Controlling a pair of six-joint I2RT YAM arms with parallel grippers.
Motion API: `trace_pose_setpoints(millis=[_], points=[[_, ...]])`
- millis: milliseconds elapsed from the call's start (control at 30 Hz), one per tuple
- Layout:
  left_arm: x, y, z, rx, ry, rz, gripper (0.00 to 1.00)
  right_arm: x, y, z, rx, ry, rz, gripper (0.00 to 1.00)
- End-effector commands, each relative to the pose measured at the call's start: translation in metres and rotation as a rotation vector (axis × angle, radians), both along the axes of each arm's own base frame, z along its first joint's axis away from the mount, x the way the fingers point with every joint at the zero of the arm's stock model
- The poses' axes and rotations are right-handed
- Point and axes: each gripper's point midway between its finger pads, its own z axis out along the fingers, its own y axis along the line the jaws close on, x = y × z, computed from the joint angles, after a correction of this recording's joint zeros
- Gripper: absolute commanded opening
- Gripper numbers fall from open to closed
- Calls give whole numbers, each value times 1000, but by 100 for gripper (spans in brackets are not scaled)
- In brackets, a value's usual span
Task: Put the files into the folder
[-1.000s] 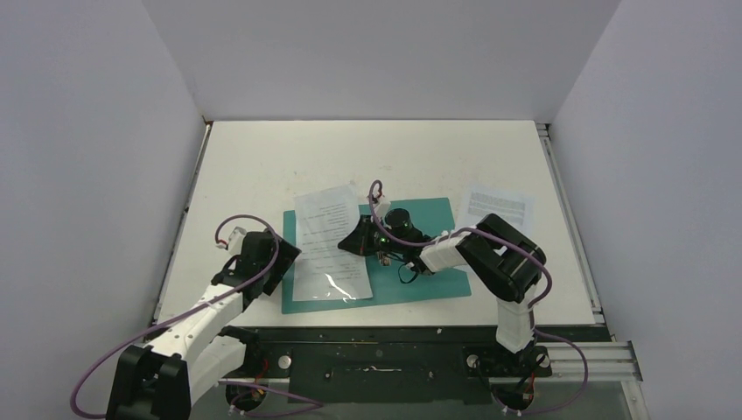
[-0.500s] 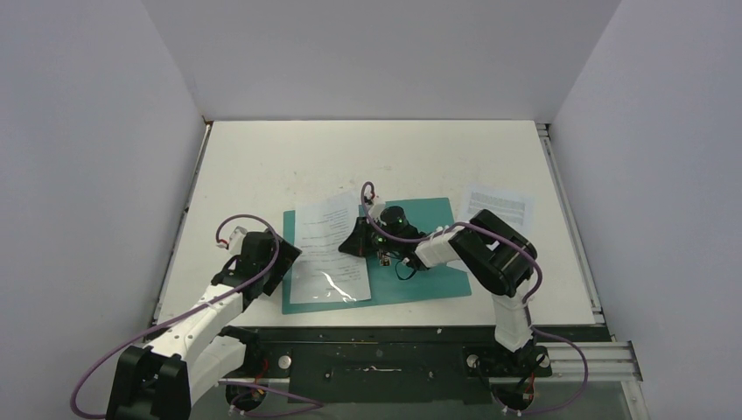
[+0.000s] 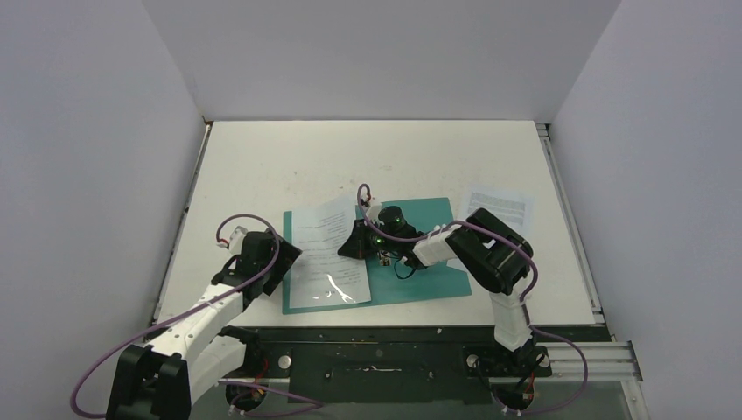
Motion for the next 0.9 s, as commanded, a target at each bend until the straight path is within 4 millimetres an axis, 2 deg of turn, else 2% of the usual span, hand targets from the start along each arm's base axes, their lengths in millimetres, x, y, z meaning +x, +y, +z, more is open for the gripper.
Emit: trace_pose_setpoints(millis=[0,867], points=[[-19,0,-18,12,97,-31,96,8,11,14,54,-43,16,5],[-20,-3,-17,-4,93,-44,96,0,34,16,73,-34,10,5]])
